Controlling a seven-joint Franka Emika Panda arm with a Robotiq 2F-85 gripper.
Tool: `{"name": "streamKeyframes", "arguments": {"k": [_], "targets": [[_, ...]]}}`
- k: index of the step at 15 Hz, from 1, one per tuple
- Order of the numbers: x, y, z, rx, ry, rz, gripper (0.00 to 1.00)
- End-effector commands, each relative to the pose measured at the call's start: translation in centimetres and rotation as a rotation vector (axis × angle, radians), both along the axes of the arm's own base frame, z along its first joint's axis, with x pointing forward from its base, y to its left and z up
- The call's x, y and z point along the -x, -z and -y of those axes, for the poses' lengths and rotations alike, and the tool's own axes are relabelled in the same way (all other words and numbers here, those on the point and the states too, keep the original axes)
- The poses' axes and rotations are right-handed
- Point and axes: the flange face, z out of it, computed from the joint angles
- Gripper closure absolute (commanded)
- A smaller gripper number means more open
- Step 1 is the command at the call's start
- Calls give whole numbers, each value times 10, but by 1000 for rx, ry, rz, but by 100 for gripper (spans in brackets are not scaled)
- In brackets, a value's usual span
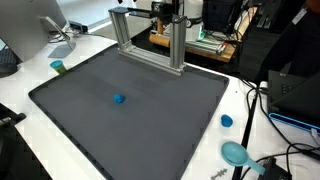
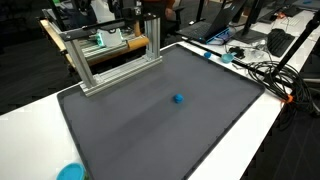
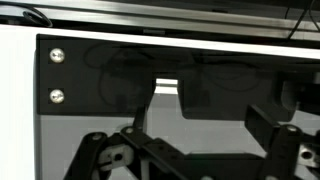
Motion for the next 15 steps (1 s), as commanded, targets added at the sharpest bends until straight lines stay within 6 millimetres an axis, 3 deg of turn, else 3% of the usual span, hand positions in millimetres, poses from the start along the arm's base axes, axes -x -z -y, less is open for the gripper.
{"name": "streamKeyframes", "arguments": {"k": [1,7,11,12,13,15], "targets": [[43,-29,-33,6,138,121,0],[104,-56,-99,91,292,254,0],[118,-52,-148,175,239,351,0],[120,-46,-154,177,219,360,0],[110,-56,-144,161,227,317,0],[113,-53,-150,167,219,322,0]]}}
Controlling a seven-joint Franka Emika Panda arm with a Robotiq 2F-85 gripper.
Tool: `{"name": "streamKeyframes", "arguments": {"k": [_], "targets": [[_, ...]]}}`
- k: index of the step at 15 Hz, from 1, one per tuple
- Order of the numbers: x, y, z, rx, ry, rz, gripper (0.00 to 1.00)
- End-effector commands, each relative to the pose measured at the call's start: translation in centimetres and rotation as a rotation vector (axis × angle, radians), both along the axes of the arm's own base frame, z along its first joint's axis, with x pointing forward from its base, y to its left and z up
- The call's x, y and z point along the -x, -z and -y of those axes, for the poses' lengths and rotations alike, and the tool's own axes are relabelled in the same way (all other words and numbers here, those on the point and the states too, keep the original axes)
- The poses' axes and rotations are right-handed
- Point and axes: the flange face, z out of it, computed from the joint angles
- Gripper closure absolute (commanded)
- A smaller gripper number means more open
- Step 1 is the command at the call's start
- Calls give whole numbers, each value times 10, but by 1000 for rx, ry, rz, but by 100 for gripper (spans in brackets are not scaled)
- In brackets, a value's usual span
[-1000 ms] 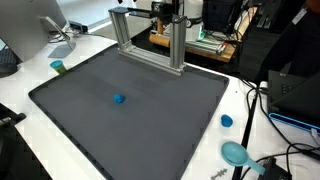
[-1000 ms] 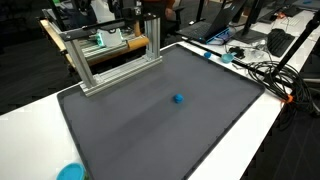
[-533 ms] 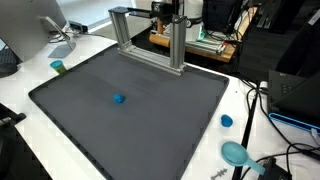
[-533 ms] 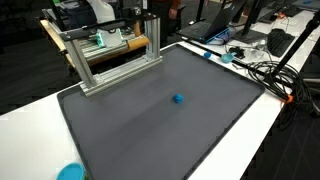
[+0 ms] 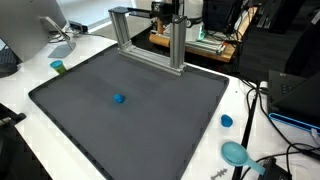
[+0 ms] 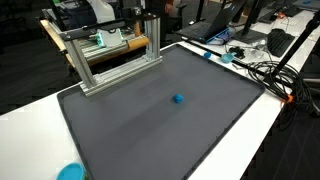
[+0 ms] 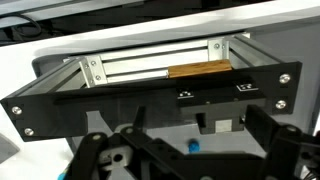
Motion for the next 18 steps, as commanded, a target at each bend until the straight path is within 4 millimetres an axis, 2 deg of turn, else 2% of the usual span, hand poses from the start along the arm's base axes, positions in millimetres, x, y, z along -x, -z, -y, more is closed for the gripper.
{"name": "streamKeyframes", "arguments": {"k": [1,5,10,14,16,18], "targets": [[-1,-1,2,-4,3,-1,0],[-1,0,3,-7,6,-4,0],[-18,-15,-30,7,-19,66,0],[-34,-8,-65,52,-51,60,0],[-48,-1,-70,58,-48,67,0],[-62,6,-60,17,-30,60,0]]}}
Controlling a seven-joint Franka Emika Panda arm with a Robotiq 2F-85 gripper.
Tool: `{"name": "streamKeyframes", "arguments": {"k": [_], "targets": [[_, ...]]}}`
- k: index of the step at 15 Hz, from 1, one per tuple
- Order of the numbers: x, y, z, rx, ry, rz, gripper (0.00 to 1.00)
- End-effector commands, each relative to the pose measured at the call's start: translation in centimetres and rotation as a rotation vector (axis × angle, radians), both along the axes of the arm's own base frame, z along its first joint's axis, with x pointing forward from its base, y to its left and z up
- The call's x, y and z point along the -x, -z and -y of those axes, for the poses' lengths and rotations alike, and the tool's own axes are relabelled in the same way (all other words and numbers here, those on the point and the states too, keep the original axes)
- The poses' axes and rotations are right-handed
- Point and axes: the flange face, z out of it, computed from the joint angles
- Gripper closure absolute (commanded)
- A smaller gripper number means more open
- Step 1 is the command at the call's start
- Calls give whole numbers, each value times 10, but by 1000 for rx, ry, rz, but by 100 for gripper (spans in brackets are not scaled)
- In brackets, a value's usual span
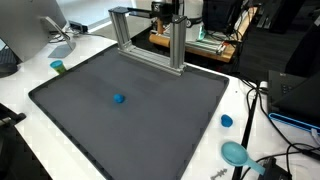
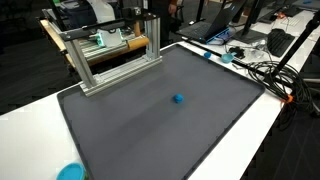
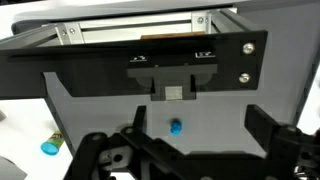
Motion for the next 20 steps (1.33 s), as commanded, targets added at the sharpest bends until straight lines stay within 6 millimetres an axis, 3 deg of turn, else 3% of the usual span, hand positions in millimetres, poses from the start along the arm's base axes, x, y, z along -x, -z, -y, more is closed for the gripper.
{"name": "streamKeyframes", "arguments": {"k": [1,4,8,20], "targets": [[-28,9,14,-61,28,-17,0],[-29,25,28,-74,21,-63,0],[-13,53,29,-60,30,-97,0],[-14,64,34,-51,23,-97,0]]}}
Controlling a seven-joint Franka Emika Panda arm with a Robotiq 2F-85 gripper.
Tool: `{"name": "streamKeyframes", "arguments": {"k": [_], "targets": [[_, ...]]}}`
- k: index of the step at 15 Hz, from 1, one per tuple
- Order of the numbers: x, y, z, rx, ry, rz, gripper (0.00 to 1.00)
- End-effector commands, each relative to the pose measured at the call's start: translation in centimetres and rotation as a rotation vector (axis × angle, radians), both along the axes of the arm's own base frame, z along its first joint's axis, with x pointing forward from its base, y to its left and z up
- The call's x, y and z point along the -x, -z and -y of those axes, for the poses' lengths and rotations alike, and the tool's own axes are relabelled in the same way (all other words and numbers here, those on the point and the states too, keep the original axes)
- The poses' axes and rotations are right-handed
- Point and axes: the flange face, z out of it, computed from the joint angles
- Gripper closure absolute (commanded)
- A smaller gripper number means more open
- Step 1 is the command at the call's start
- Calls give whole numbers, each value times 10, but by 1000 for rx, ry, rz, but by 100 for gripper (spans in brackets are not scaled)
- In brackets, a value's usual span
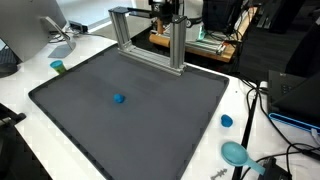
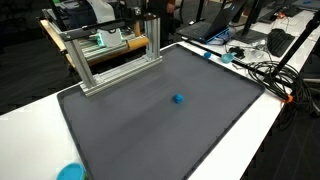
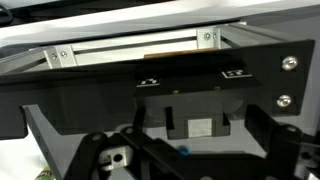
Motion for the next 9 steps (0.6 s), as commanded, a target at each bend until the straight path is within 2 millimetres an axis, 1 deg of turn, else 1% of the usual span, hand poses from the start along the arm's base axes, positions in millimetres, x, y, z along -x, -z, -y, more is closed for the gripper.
{"name": "streamKeyframes", "arguments": {"k": [1,3,6,7,8,9], "targets": [[5,6,4,1,-6,6,0],[9,7,5,-12,-9,18,0],[13,15,7,-11,-18,28,4],[14,19,7,-12,-27,30,6],[14,22,6,-9,-38,32,12],[14,25,6,-8,-49,38,14]]}}
